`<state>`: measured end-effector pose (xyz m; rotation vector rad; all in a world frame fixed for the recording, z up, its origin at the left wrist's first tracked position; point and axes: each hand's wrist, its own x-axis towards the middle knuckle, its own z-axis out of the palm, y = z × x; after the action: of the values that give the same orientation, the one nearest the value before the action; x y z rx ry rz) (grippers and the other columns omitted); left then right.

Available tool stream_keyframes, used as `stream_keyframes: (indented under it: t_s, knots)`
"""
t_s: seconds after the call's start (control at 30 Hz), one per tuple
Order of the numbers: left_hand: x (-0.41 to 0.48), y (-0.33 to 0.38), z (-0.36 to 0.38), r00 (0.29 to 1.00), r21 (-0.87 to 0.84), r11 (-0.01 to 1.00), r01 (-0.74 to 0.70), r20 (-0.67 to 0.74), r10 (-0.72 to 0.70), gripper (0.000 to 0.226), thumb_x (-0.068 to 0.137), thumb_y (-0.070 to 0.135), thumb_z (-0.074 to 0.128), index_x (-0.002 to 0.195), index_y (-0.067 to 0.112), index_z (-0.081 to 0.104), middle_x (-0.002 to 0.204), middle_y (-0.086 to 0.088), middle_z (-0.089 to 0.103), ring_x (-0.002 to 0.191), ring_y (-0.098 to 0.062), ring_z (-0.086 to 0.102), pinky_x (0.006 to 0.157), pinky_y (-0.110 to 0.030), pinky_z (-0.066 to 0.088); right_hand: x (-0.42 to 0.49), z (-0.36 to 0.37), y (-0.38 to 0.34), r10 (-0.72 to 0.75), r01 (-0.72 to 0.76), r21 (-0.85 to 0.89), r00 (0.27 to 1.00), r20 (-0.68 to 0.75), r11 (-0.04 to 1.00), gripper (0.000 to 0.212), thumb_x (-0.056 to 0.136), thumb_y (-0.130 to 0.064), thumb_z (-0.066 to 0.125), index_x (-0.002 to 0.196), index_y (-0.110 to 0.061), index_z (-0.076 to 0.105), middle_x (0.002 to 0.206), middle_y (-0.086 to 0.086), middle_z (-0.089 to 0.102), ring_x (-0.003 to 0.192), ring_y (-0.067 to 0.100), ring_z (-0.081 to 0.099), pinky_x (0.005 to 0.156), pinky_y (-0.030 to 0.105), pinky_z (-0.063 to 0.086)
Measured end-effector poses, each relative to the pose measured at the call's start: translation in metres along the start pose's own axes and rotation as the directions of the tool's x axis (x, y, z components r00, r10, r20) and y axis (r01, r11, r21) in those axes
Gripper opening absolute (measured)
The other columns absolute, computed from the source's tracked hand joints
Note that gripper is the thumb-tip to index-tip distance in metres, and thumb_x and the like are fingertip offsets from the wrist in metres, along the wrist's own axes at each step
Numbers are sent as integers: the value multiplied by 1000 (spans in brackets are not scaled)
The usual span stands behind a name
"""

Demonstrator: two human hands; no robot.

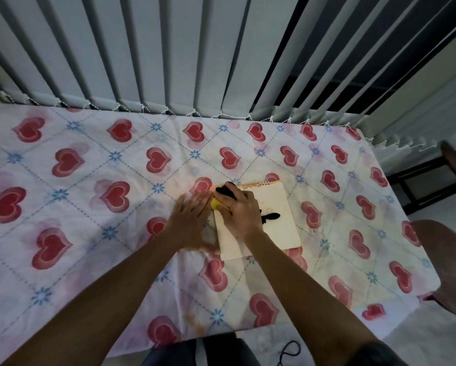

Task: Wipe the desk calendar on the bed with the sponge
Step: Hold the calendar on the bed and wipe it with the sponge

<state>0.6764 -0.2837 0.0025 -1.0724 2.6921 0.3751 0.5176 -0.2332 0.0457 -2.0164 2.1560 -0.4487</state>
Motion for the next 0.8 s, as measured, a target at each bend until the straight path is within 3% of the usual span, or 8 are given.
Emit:
stream_keyframes:
  t_s: [0.07, 0.23, 0.37, 0.47, 0.53, 0.63, 0.7, 0.8]
  knots:
    - [-2, 0, -3, 1000, 8, 1000, -4, 12, 4, 140, 45, 100, 22, 146, 12, -19, 158, -7, -24, 145, -29, -20, 114, -51, -13, -4, 0, -4, 22, -22, 8, 1000, -22, 1000, 34, 89, -29, 64, 122, -34, 64, 143, 1, 51, 103, 37, 50, 88, 45, 48]
    - [-4, -1, -4, 1000, 27, 1000, -14, -10, 14, 138, 49, 98, 26, 147, 11, -18, 159, -8, -18, 146, -29, -16, 116, -52, -7, -69, -7, -2, -102, 102, 9, 995, 6, 995, 39, 79, -13, 73, 113, -33, 70, 136, 4, 57, 96, 38, 57, 81, 46, 54]
    - [-4, -4, -6, 999, 24, 999, -40, -29, 41, 138, 43, 101, 3, 149, 13, -13, 160, -7, -15, 147, -28, -14, 116, -57, -2, -114, -15, 9, -134, 134, -2, 991, 5, 991, 44, 74, -10, 77, 111, -34, 71, 133, 4, 60, 90, 36, 61, 73, 41, 57]
    - [-6, -5, -12, 996, -20, 999, -34, -84, 33, 130, 49, 96, -5, 151, 15, 3, 162, -5, 0, 148, -27, -2, 115, -59, 1, -128, -28, 37, 72, -74, -50, 997, -35, 996, 40, 80, -11, 72, 114, -32, 70, 137, 3, 57, 99, 38, 61, 80, 44, 54]
    - [-6, 4, -18, 992, -25, 1000, 13, -126, -16, 115, 63, 91, 5, 150, 16, 14, 161, -3, 11, 149, -25, 5, 114, -62, 0, -139, -40, 59, 251, -257, -66, 963, -94, 964, 36, 85, -13, 68, 118, -27, 68, 139, 4, 55, 107, 40, 59, 87, 45, 50]
    - [-6, 20, -23, 986, -7, 993, 114, -124, -114, 110, 66, 89, 23, 149, 17, 17, 161, -2, 11, 148, -25, 2, 111, -63, -10, -147, -44, 61, 381, -400, -101, 910, -167, 911, 40, 76, -4, 76, 111, -22, 72, 131, 11, 61, 91, 47, 59, 75, 50, 56]
    - [-6, 24, -26, 987, 43, 989, 138, -87, -134, 113, 66, 90, 24, 150, 16, 10, 162, -2, 4, 148, -26, -5, 111, -62, -14, -142, -37, 39, 324, -350, -126, 927, -188, 928, 42, 69, -4, 81, 107, -22, 74, 127, 13, 64, 87, 47, 61, 73, 50, 57]
    - [-7, 23, -27, 988, 85, 986, 146, -63, -141, 113, 67, 90, 20, 151, 16, 3, 162, -2, -1, 148, -26, -9, 112, -61, -12, -131, -23, -1, 25, -48, -155, 989, -148, 987, 36, 63, -19, 83, 96, -31, 76, 117, 8, 70, 84, 30, 65, 67, 33, 58]
